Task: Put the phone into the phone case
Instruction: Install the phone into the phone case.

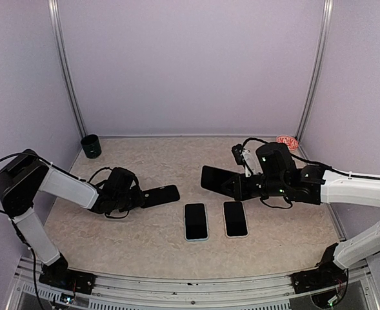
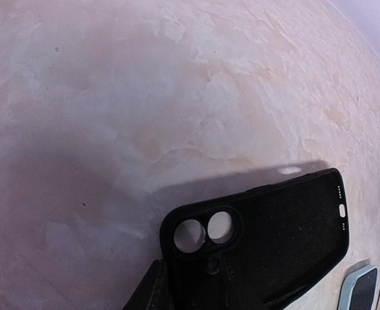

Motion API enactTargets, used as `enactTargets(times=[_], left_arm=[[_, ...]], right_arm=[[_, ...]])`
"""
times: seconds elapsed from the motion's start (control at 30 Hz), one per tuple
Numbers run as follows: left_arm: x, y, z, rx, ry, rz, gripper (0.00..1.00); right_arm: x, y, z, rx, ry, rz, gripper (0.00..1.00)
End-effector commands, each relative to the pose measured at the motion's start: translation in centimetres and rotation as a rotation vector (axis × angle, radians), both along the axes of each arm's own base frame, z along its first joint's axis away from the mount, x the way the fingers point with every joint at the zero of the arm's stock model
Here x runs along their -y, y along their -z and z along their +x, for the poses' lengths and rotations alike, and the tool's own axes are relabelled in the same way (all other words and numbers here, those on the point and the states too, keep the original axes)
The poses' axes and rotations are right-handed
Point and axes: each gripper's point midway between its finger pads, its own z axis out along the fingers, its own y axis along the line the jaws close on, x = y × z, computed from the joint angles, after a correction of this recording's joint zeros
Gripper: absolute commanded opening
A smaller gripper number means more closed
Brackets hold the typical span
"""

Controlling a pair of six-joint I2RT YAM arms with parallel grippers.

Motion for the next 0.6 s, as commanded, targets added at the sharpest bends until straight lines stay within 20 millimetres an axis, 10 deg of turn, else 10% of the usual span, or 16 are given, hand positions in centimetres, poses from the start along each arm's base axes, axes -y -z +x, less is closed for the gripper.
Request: enactTargets(times=[0.0,0.3,0.57], left_arm=[[0.0,0.4,0.2,-0.013,0.002,0.009,0.21],[0.1,0.4,0.2,-0.01,0.003,-0.003,0.09],[0.5,0.1,0.8,0.004,0.005,-0.008,0.06]], right_arm=[[-1.0,-3.6,0.8,0.071,-0.013,0.087,0.0],[-3.1,-4.1,0.8,0.063,-0.096,0.116,0.0],[-7.2,-0.1,1.5,-0.083,-0.254,0.104,0.0]])
